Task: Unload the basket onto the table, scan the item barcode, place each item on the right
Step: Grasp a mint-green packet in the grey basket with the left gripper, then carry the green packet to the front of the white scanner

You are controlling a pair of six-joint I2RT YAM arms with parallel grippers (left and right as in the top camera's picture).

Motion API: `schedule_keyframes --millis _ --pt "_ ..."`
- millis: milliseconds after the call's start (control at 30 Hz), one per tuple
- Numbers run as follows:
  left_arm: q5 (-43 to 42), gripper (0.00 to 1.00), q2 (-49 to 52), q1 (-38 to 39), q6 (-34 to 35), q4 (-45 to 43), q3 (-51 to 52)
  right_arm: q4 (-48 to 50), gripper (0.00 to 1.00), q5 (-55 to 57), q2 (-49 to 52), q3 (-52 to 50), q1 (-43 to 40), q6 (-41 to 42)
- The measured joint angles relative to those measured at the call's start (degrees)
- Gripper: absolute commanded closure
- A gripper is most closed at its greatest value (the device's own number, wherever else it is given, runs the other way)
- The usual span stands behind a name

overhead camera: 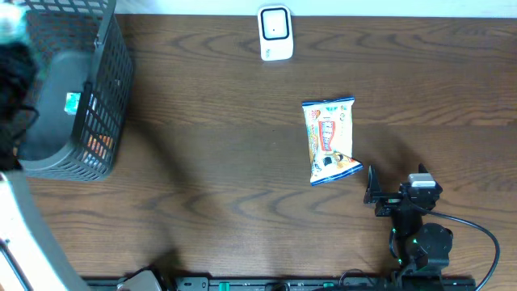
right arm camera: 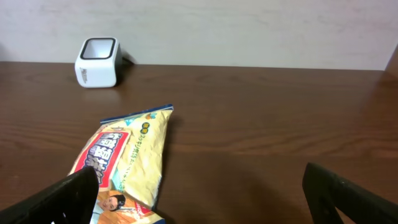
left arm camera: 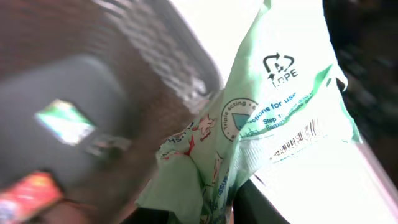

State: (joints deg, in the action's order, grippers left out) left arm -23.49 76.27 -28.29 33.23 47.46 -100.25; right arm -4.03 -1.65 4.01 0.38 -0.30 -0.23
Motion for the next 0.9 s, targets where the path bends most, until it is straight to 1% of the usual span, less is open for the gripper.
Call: schedule_keyframes --millis 67,200,367,467,633,700,833,867,900 --pt "-1.60 0.87 -1.14 3.39 0.20 0.55 0.00 -0.02 0.01 0.00 0.00 0.00 0.00 0.00" --pt "-3.76 0.87 -0.74 13.75 0.66 2.91 0.00 0.00 0.01 0.00 0.00 0.00 0.00 0.00" --pt "-2.82 0.87 3.26 26.43 0.94 5.16 0.72 0.00 0.01 0.00 0.00 0.00 0.00 0.00" --pt "1.40 0.87 8.02 34.05 1.20 6.78 1.60 0.00 0.01 0.00 0.00 0.00 0.00 0.00" --pt "4.85 0.86 17.46 42.07 2.08 7.69 2.01 0.00 0.01 0.00 0.00 0.00 0.00 0.00" --pt "6.05 0.86 22.97 45.40 4.26 8.17 2.19 0.00 0.01 0.00 0.00 0.00 0.00 0.00" --pt "7.02 0.85 30.75 49.42 8.57 8.48 2.25 0.00 0.01 0.00 0.00 0.00 0.00 0.00" --pt "7.17 0.85 34.01 50.97 10.40 8.48 2.25 0.00 0.01 0.00 0.00 0.00 0.00 0.00" --pt "7.32 0.79 36.54 52.28 12.37 8.55 2.38 0.00 0.01 0.00 0.00 0.00 0.00 0.00"
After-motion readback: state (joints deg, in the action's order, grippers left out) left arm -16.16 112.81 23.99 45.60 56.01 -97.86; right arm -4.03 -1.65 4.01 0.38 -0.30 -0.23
